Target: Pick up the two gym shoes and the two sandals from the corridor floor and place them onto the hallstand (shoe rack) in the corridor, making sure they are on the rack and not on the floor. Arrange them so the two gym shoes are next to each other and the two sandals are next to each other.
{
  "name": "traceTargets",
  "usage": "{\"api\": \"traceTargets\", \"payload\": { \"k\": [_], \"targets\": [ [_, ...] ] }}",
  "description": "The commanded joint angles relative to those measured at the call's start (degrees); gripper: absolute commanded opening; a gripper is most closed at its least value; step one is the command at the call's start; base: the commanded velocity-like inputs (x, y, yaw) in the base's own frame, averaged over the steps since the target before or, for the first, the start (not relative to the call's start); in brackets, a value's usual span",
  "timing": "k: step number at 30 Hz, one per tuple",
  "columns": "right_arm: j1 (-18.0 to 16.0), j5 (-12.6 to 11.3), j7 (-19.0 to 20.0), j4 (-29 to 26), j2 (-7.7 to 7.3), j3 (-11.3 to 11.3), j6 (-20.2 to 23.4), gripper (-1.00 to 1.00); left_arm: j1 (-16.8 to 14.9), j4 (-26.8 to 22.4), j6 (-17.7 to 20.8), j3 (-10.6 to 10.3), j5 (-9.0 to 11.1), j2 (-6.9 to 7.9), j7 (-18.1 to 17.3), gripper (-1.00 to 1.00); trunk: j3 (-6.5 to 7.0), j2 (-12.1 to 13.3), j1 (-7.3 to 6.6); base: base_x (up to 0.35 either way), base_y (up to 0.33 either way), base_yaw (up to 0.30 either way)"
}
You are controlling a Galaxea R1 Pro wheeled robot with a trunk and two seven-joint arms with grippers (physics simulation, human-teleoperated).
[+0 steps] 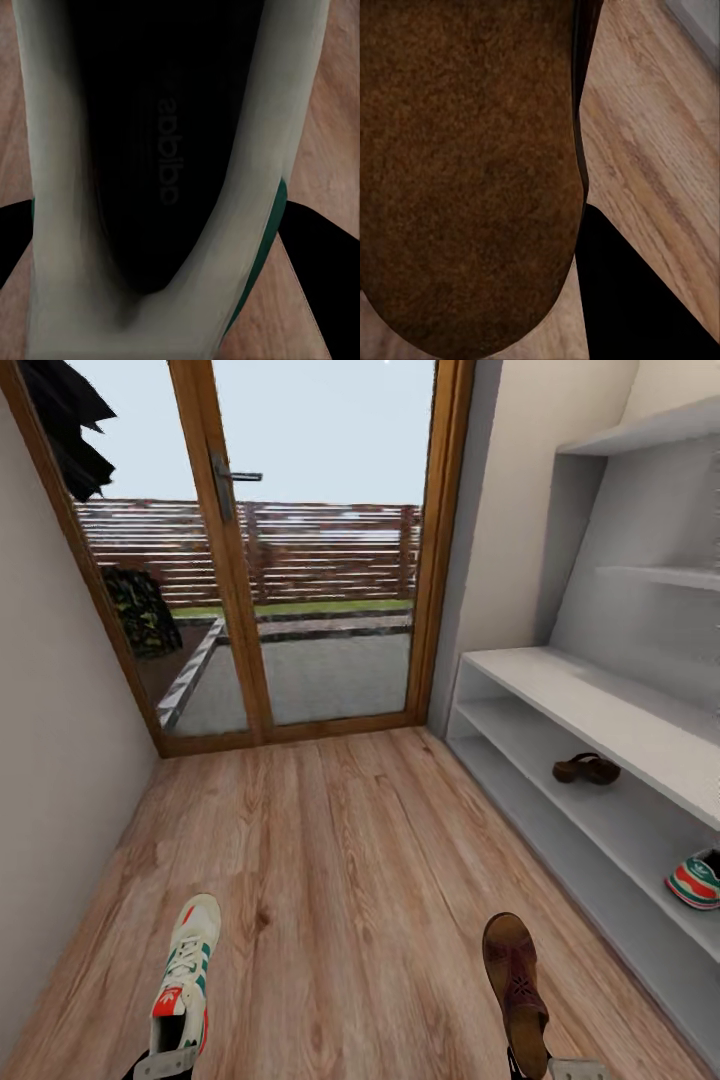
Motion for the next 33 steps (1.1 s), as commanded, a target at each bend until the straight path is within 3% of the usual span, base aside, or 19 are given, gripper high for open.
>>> {"api": "traceTargets", "payload": {
  "k": [1,33],
  "targets": [
    [0.0,0.4,-0.1,0.1,0.03,-0.3,-0.2,-1.0,0.0,0.0,-0.2,0.5,-0.6,-0.04,-0.3,-1.0,-0.05,0.0,0.02,0.282,0.208,-0.263],
    [0.0,0.4,-0.1,0.1,0.03,-0.3,-0.2,-1.0,0.0,0.0,-0.2,0.5,-0.6,-0.04,-0.3,-1.0,-0.05,0.0,0.02,0.281,0.213,-0.263]
  ]
}}
